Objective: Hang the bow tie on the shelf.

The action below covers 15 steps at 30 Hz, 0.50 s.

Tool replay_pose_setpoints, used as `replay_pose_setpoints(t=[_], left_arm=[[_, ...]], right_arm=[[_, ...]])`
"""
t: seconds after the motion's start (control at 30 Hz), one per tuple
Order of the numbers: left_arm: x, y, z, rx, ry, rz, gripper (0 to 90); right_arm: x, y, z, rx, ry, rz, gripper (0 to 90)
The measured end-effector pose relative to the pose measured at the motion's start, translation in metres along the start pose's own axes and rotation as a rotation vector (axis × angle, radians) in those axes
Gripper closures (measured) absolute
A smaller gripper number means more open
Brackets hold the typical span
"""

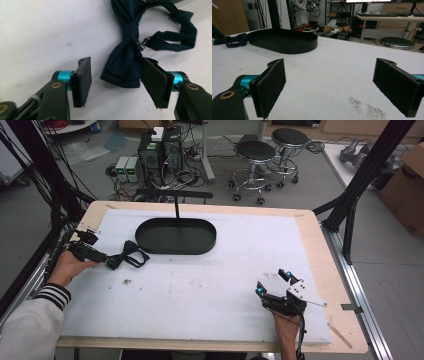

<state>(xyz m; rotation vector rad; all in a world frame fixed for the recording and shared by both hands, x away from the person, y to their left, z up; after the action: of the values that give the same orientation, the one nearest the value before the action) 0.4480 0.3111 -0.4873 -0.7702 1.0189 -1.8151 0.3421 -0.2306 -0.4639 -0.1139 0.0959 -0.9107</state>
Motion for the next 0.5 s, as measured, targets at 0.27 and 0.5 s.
replay_pose_setpoints(t=[0.27, 0.5], left_arm=[[0.0057, 0.0047, -0.0022, -0.039, 0.003, -0.03, 46.6], [0.0076, 0.0065, -0.0028, -0.044, 0.023, -0.026, 55.9]], right_arm=[[-0.0006, -0.0001, -0.0001, -0.001, -0.001, -0.002, 10.1], [-0.0006, -0.0001, 0.0, 0.0, -0.002, -0.004, 10.1]])
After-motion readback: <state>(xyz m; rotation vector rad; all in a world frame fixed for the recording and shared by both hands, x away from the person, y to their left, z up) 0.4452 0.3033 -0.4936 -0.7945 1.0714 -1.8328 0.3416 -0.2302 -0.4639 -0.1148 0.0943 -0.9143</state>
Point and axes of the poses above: each handheld gripper's, and its own axes: y roughly forward along the jaws, z roughly out of its top, x roughly to its right, the point moved 9 cm from there along y, roughly forward along the jaws, and after that the axes turned 8 degrees about z, right-handed, at the moved point
